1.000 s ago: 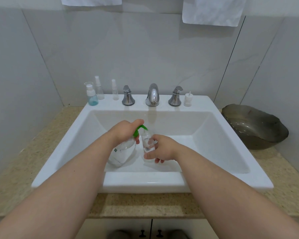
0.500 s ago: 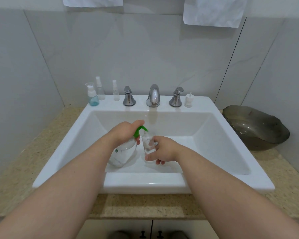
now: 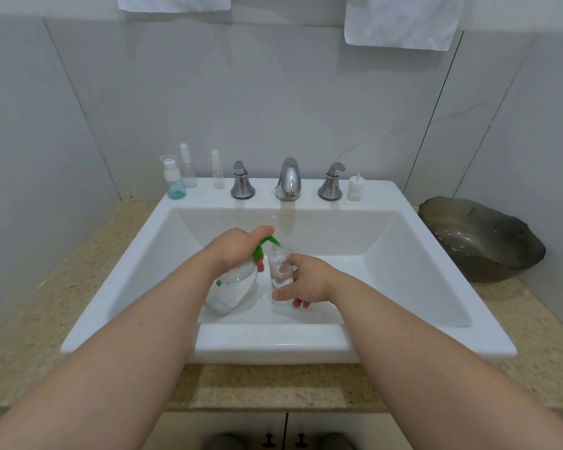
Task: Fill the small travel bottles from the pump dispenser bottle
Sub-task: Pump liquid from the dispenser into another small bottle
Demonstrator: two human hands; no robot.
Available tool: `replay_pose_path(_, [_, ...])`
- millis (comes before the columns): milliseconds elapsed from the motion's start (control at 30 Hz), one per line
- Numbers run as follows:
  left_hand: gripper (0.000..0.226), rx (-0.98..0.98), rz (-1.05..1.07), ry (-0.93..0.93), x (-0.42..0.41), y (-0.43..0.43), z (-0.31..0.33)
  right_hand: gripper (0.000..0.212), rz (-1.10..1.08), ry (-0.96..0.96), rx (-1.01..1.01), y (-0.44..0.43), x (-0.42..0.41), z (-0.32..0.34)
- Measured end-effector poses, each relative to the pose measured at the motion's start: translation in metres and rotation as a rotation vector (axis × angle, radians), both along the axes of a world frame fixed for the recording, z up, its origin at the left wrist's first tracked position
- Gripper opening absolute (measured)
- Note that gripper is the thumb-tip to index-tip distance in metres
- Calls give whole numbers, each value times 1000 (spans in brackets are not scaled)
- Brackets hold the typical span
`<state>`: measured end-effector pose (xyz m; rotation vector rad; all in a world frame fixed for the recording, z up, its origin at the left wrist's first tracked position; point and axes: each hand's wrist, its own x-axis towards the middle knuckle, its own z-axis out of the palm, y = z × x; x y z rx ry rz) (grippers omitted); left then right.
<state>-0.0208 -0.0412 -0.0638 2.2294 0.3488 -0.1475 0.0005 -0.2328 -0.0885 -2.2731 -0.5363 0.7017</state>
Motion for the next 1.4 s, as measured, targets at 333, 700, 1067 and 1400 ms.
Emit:
replay_pose_path(333, [64,-12,-23,-15,2,1,-2,54,14,-1,-24,0,-1,1])
replay_pose_path(700, [86,-30,8,-9,2,5,-5,52,-2,-25,-27,3,-6,6])
replay_pose_path(1067, [84,5,40,15,6,10,-10,56,30,52,-80,4,7,21])
replay_pose_path(1400, [70,-72,94,50,3,2,0,48,18,-56,42,3,1,-3])
